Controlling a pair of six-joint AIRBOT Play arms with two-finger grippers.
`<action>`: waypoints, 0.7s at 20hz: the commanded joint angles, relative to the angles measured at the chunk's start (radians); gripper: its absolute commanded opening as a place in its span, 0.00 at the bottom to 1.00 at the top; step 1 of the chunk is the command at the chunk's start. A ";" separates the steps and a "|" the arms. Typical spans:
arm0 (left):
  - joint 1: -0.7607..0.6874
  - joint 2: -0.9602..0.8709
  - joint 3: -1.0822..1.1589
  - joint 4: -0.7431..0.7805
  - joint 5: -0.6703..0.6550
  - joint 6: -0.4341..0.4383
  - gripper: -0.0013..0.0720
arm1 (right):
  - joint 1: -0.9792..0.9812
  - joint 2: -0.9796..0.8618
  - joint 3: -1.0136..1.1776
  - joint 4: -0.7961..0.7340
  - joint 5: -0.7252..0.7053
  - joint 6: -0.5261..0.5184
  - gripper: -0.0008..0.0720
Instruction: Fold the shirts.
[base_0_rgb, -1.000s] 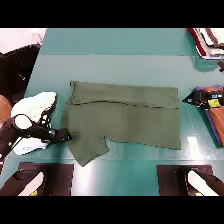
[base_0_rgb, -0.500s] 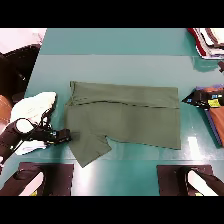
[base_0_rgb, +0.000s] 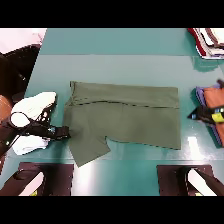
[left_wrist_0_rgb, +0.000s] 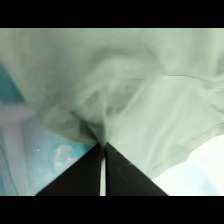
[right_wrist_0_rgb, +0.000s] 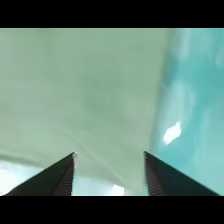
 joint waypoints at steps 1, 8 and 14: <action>0.001 0.001 0.066 0.006 -0.021 0.019 0.05 | -0.132 0.016 -0.207 -0.058 0.036 0.003 0.73; 0.001 0.001 0.072 0.010 -0.022 0.037 0.05 | -0.057 -0.122 -0.349 0.036 -0.098 0.003 0.60; 0.001 0.021 0.076 0.060 -0.154 0.036 0.05 | 0.135 -0.117 -0.270 -0.013 -0.058 -0.008 0.03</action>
